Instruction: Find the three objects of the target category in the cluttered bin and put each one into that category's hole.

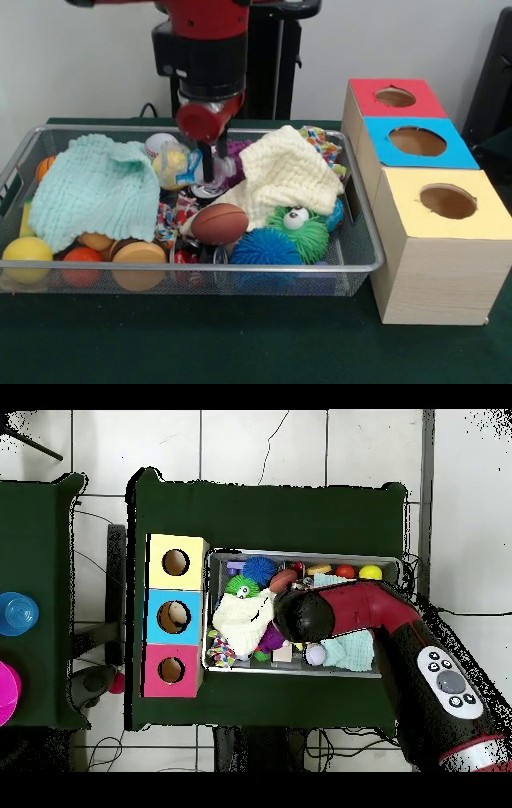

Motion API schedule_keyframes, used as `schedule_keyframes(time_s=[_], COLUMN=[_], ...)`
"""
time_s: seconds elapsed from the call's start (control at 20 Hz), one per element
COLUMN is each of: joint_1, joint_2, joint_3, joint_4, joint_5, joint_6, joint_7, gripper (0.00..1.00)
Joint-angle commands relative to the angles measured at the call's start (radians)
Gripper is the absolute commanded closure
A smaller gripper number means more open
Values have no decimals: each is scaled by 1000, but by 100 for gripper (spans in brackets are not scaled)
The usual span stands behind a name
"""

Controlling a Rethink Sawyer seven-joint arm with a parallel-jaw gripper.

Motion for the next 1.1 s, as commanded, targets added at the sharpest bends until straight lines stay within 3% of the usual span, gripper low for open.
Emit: schedule_keyframes(time_s=[0.05,0.45,0.65,0.7,1.1], joint_1=[-17,-28,-48,-57,-1], joint_2=[-135,-129,-124,-116,-115], joint_3=[66,56,66,78,63], joint_4=[36,20,93,129,231], joint_5=[132,204,333,396,590], joint_6=[226,239,253,238,99], joint_7=[-54,-11,69,113,265], gripper=[100,100,100,100,100])
